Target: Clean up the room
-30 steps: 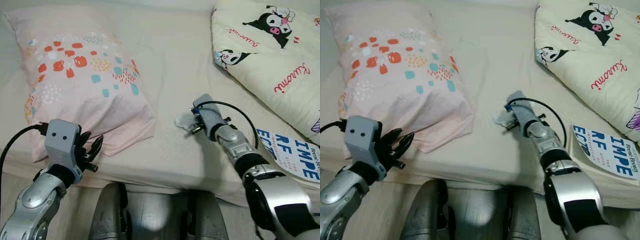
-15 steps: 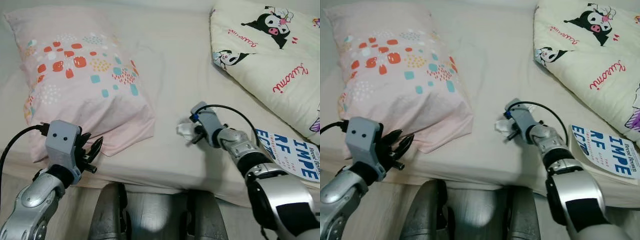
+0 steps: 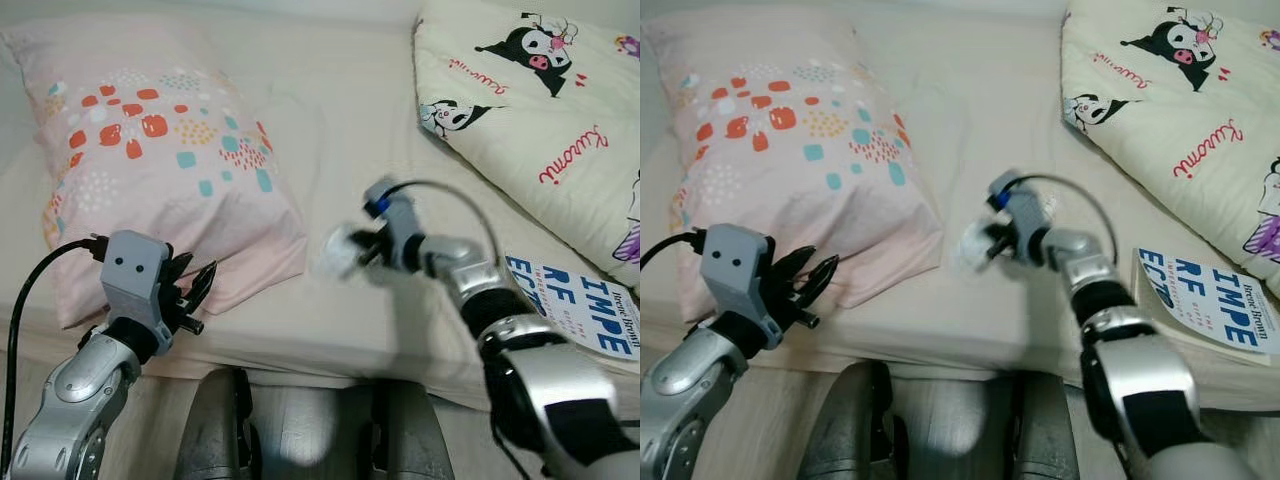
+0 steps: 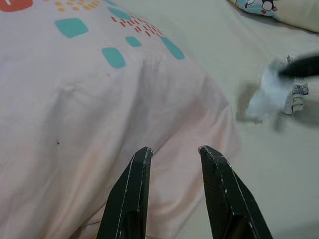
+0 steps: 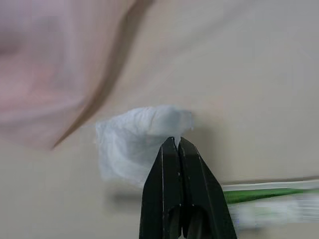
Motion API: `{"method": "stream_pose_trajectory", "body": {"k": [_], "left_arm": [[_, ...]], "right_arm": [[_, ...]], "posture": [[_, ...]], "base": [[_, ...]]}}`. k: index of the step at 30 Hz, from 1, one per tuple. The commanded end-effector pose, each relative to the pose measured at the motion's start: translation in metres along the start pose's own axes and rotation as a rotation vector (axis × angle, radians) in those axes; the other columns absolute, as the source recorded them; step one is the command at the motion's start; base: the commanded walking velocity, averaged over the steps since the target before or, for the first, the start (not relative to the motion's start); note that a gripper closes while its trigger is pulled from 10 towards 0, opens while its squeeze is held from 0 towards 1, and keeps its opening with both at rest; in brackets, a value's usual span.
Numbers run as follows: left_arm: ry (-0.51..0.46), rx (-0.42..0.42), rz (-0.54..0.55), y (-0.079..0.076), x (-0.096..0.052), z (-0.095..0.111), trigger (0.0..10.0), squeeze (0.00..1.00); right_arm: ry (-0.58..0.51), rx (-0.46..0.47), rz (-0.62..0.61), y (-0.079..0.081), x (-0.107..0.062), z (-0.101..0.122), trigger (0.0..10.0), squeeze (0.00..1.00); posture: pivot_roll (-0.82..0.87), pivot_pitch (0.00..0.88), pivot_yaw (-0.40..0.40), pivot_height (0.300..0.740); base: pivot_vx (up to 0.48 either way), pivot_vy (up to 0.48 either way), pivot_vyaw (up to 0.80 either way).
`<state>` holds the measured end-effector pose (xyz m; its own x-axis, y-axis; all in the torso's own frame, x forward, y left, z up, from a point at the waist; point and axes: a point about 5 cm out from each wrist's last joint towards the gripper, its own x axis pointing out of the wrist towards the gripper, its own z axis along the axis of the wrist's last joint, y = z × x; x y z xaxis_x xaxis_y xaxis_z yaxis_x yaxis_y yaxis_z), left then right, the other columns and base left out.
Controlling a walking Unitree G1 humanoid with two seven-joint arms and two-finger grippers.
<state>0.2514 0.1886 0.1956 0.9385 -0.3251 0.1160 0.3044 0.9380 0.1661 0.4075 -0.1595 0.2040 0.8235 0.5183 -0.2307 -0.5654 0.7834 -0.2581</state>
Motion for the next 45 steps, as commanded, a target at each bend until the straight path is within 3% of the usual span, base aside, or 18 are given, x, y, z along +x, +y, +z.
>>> {"method": "stream_pose_trajectory", "body": {"k": [1, 5, 6, 9, 13, 19, 29, 30, 31, 32, 33, 34, 35, 41, 42, 43, 45], "left_arm": [[0.025, 0.001, 0.005, 0.001, -0.002, -0.007, 10.0, 0.00], [0.019, 0.005, 0.016, 0.004, -0.001, -0.007, 10.0, 0.00], [0.018, 0.006, 0.014, 0.004, 0.000, -0.008, 10.0, 0.00], [0.018, 0.005, 0.010, 0.002, 0.000, -0.008, 10.0, 0.00], [0.020, 0.005, 0.001, 0.000, 0.000, -0.008, 10.0, 0.00], [0.025, 0.014, -0.004, 0.002, -0.001, -0.008, 10.0, 0.00], [0.018, 0.024, -0.003, 0.003, -0.001, -0.008, 10.0, 0.00], [0.018, 0.025, -0.005, 0.003, -0.001, -0.008, 10.0, 0.00], [0.018, 0.025, -0.006, 0.002, -0.001, -0.008, 10.0, 0.00], [0.018, 0.025, -0.006, 0.002, -0.001, -0.008, 10.0, 0.00], [0.017, 0.025, -0.009, 0.002, -0.002, -0.007, 10.0, 0.00], [0.016, 0.024, -0.010, 0.002, -0.002, -0.007, 10.0, 0.00], [0.016, 0.023, -0.011, 0.002, -0.003, -0.007, 10.0, 0.00], [0.012, 0.019, -0.019, 0.000, -0.003, -0.006, 10.0, 0.00], [0.010, 0.017, -0.022, 0.000, -0.002, -0.005, 10.0, 0.00], [0.008, 0.016, -0.029, 0.000, -0.002, -0.005, 10.0, 0.00], [0.006, 0.017, -0.036, -0.001, -0.001, -0.005, 10.0, 0.00]], "right_arm": [[-0.015, 0.024, -0.037, -0.004, -0.003, -0.003, 0.0, 0.00], [-0.066, 0.047, -0.175, -0.022, -0.012, 0.000, 0.0, 0.00], [-0.025, 0.022, -0.245, -0.028, -0.017, -0.010, 0.0, 0.00], [0.011, 0.028, -0.306, -0.032, -0.022, -0.022, 0.0, 0.00], [0.064, 0.090, -0.340, -0.029, -0.025, -0.041, 0.0, 0.00], [0.191, 0.112, -0.250, -0.007, -0.019, -0.070, 0.0, 0.00], [0.160, 0.119, -0.310, -0.005, -0.019, -0.075, 0.0, 0.00], [0.167, 0.119, -0.319, -0.005, -0.020, -0.076, 3.8, 0.00], [0.169, 0.129, -0.325, -0.004, -0.019, -0.077, 10.0, 0.00], [0.169, 0.129, -0.325, -0.004, -0.019, -0.077, 10.0, 0.00], [0.171, 0.138, -0.325, -0.002, -0.019, -0.078, 10.0, 0.15], [0.170, 0.142, -0.323, -0.002, -0.018, -0.078, 10.0, 0.95], [0.168, 0.144, -0.318, -0.001, -0.018, -0.077, 10.0, 1.00], [0.158, 0.139, -0.305, -0.001, -0.016, -0.073, 10.0, 1.00], [0.152, 0.137, -0.296, -0.001, -0.015, -0.071, 10.0, 0.82], [0.145, 0.131, -0.281, -0.001, -0.014, -0.068, 10.0, 0.00], [0.139, 0.129, -0.267, 0.000, -0.013, -0.066, 10.0, 0.00]], "posture": [[0.18, 0.274, -0.031, 0.592], [0.18, 0.276, -0.030, 0.592], [0.18, 0.282, -0.032, 0.592], [0.18, 0.287, -0.034, 0.592], [0.19, 0.289, -0.031, 0.592], [0.20, 0.299, -0.025, 0.592], [0.20, 0.296, -0.020, 0.592], [0.20, 0.296, -0.020, 0.592], [0.21, 0.294, -0.021, 0.592], [0.21, 0.294, -0.021, 0.592], [0.21, 0.292, -0.021, 0.592], [0.21, 0.291, -0.022, 0.592], [0.21, 0.291, -0.022, 0.592], [0.21, 0.285, -0.021, 0.592], [0.21, 0.285, -0.021, 0.592], [0.21, 0.285, -0.019, 0.592], [0.21, 0.286, -0.018, 0.592]], "base": [[0.000, 0.000, 0.00], [0.000, 0.000, 0.00], [0.000, 0.000, 0.00], [0.000, 0.000, 0.00], [0.000, 0.000, 0.00], [0.000, 0.000, 0.00], [0.000, 0.000, 0.00], [0.000, 0.000, 0.00], [0.000, 0.000, 0.00], [0.000, 0.000, 0.00], [0.000, 0.000, 0.00], [0.000, 0.000, 0.00], [0.000, 0.000, 0.00], [0.000, 0.000, 0.00], [0.000, 0.000, 0.00], [0.000, 0.000, 0.00], [0.000, 0.000, 0.00]]}}
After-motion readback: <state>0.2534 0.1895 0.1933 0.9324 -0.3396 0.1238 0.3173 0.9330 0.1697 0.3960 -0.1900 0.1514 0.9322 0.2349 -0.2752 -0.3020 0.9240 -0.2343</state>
